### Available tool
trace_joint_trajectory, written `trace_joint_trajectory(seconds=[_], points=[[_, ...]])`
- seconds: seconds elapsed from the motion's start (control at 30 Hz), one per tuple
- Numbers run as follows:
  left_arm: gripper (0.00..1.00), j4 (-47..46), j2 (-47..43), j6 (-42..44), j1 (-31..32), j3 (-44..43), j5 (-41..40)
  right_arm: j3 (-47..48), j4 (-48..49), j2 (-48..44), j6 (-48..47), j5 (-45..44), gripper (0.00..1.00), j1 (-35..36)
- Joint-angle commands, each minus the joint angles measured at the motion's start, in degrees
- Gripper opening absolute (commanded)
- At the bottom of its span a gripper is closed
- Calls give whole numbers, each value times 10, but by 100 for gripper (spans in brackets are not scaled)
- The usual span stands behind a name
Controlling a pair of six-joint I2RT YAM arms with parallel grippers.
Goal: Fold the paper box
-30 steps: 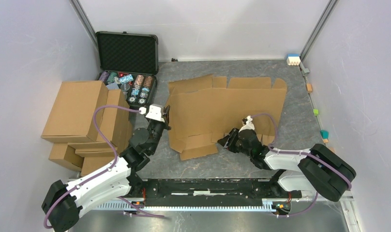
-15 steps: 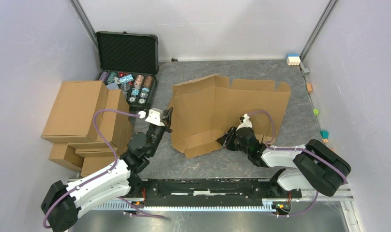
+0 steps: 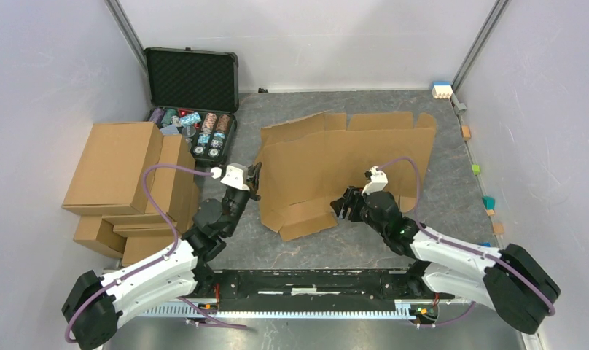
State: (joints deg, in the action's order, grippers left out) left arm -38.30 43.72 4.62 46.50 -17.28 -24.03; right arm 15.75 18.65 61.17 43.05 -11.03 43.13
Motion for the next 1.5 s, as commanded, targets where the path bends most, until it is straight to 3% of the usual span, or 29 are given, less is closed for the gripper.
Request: trace_joint_trajectory(seconds=[0.0,0.2,0.37,0.67,0.83,0.93,1.03,1.2,1.47], points=[[2,-9,3,27,4,2,-13,16,-52,-62,-103,-2,71,2],[2,-9,3,29,4,2,-15,96,-174,-147,-222,-40,77,-35],[2,-9,2,29,5,2,-15,168,-239,-162,-289,49,83,-179],[2,-5,-3,27,6,1,-17,125,-151,-208,-288,310,93,-483],[2,-5,0,27,7,1,-19,102,-140,-227,-286,284,97,-556],[2,-5,4,25,7,-1,-18,65,-79,-233,-265,324,98,-611],[2,-5,4,24,7,-1,-18,14,51,-209,-208,402,98,-644],[2,-5,4,26,8,-2,-18,-39,211,-145,-162,450,98,-655],[2,-5,8,26,8,-3,-19,-53,385,-52,-108,539,98,-664]])
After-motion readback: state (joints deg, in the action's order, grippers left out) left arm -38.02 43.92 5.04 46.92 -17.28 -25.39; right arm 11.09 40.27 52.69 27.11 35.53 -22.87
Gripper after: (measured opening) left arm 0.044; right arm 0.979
